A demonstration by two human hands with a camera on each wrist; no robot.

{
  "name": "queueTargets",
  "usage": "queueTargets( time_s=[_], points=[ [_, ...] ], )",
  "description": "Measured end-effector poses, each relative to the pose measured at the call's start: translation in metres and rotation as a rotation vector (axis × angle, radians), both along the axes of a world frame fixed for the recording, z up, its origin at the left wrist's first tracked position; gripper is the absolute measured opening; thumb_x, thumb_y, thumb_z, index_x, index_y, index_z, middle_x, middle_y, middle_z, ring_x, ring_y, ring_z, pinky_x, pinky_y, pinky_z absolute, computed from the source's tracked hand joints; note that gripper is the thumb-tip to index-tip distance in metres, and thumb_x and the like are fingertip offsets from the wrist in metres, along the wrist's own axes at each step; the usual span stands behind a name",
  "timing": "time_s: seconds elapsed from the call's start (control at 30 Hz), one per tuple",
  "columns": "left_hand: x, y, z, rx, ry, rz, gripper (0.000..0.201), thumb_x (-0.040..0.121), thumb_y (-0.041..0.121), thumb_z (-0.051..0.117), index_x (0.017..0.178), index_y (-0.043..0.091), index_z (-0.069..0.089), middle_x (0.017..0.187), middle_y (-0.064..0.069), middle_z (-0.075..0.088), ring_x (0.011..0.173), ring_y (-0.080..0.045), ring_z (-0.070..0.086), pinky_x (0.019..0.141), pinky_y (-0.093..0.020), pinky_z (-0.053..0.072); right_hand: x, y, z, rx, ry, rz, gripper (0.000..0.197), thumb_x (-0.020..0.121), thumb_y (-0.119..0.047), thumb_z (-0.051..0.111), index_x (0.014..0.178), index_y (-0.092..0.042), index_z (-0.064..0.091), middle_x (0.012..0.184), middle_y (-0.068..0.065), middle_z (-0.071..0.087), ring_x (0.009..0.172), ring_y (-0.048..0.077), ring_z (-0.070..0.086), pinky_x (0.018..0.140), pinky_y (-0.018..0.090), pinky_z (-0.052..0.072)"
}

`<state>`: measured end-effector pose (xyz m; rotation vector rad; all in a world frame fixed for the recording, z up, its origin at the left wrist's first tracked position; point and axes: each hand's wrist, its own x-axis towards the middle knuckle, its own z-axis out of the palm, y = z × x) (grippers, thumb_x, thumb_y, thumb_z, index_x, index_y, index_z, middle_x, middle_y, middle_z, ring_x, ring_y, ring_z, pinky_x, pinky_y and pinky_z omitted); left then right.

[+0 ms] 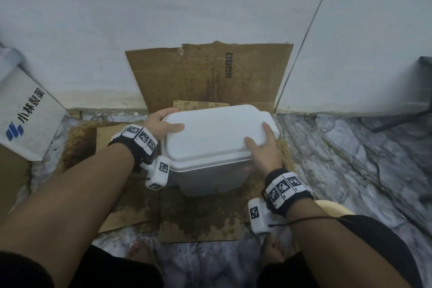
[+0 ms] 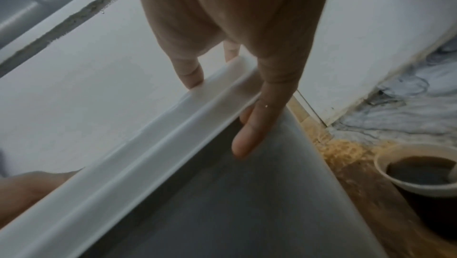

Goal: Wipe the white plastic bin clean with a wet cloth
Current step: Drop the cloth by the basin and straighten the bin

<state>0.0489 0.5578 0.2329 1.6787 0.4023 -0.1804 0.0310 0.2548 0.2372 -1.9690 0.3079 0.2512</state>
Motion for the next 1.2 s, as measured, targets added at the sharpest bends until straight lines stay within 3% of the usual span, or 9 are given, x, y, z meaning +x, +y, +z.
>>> queueTargets(
  time_s=[0.07, 0.2, 0.27, 0.33, 0.47, 0.63, 0.9, 1.07, 1.2],
  points=[
    [-0.011, 0.003, -0.002, -0.040, -0.023, 0.015, 0.051, 0.068, 0.016, 0.085, 0.115, 0.023, 0.067, 0.113, -0.005, 0.069, 0.103, -0.026, 0.067, 0.074, -0.033, 0.056, 0.011, 0.001, 0.010, 0.025, -0.016, 0.024, 0.069, 0.086, -0.042, 0.064, 0.142, -0.053, 0.026, 0.142, 0.004, 0.032, 0.097, 0.027, 0.052, 0.053, 0.039, 0.061],
    [-0.042, -0.006, -0.006, -0.157, -0.046, 0.124, 0.066, 0.067, 0.021, 0.087, 0.127, 0.023, 0.060, 0.119, -0.008, 0.068, 0.105, -0.029, 0.067, 0.079, -0.042, 0.059, 0.042, 0.005, 0.031, 0.021, -0.106, 0.124, 0.080, 0.088, -0.026, 0.068, 0.152, -0.036, 0.021, 0.140, 0.000, 0.035, 0.113, 0.024, 0.045, 0.056, 0.010, 0.049],
    [-0.059, -0.018, -0.008, -0.226, -0.070, 0.223, 0.073, 0.061, 0.026, 0.090, 0.127, 0.029, 0.060, 0.120, -0.004, 0.067, 0.107, -0.029, 0.066, 0.086, -0.050, 0.057, 0.054, 0.011, 0.040, 0.015, -0.144, 0.161, 0.090, 0.081, -0.027, 0.074, 0.153, -0.037, 0.020, 0.151, 0.003, 0.034, 0.129, 0.028, 0.043, 0.087, 0.027, 0.050],
    [-0.076, -0.038, -0.006, -0.243, -0.100, 0.309, 0.053, 0.068, 0.023, 0.086, 0.114, 0.036, 0.064, 0.116, 0.001, 0.068, 0.105, -0.027, 0.066, 0.086, -0.052, 0.056, 0.060, 0.017, 0.050, 0.037, -0.162, 0.182, 0.096, 0.074, -0.027, 0.079, 0.151, -0.038, 0.022, 0.148, 0.001, 0.040, 0.131, 0.029, 0.044, 0.102, 0.046, 0.045],
    [-0.104, -0.082, -0.012, -0.338, -0.213, 0.445, 0.049, 0.075, 0.015, 0.082, 0.117, 0.031, 0.062, 0.114, 0.004, 0.070, 0.105, -0.021, 0.067, 0.089, -0.049, 0.056, 0.072, 0.024, 0.060, 0.108, -0.189, 0.261, 0.089, 0.071, -0.010, 0.081, 0.145, -0.027, 0.034, 0.113, -0.018, 0.054, 0.115, 0.019, 0.052, 0.097, 0.046, 0.048],
    [-0.116, -0.130, -0.034, -0.420, -0.215, 0.627, 0.067, 0.069, 0.029, 0.086, 0.127, 0.035, 0.055, 0.121, 0.004, 0.066, 0.111, -0.023, 0.065, 0.086, -0.051, 0.057, 0.085, 0.030, 0.054, 0.070, -0.135, 0.393, 0.103, 0.055, -0.023, 0.089, 0.142, -0.041, 0.036, 0.135, -0.006, 0.054, 0.120, 0.022, 0.054, 0.097, 0.051, 0.050],
    [-0.106, -0.177, -0.051, -0.455, -0.112, 0.846, 0.072, 0.065, 0.036, 0.085, 0.127, 0.049, 0.050, 0.127, 0.006, 0.060, 0.112, -0.024, 0.061, 0.084, -0.051, 0.058, 0.096, 0.025, 0.037, 0.051, 0.045, 0.529, 0.109, 0.071, -0.002, 0.082, 0.154, -0.033, 0.019, 0.144, 0.007, 0.049, 0.131, 0.026, 0.046, 0.106, 0.049, 0.042],
    [-0.090, -0.173, -0.055, -0.425, -0.104, 0.842, 0.072, 0.063, 0.039, 0.084, 0.126, 0.051, 0.051, 0.128, 0.006, 0.061, 0.113, -0.026, 0.062, 0.085, -0.051, 0.057, 0.098, 0.013, 0.019, 0.099, 0.083, 0.533, 0.098, 0.079, -0.007, 0.077, 0.155, -0.028, 0.018, 0.137, 0.004, 0.053, 0.122, 0.023, 0.054, 0.090, 0.037, 0.049],
    [-0.079, -0.170, -0.054, -0.399, -0.102, 0.815, 0.076, 0.061, 0.043, 0.082, 0.129, 0.050, 0.049, 0.127, 0.009, 0.062, 0.112, -0.023, 0.063, 0.086, -0.050, 0.057, 0.095, 0.012, 0.009, 0.033, 0.025, 0.538, 0.089, 0.085, -0.033, 0.071, 0.155, -0.026, 0.016, 0.152, -0.003, 0.039, 0.134, 0.019, 0.045, 0.110, 0.044, 0.039]
  ],
)
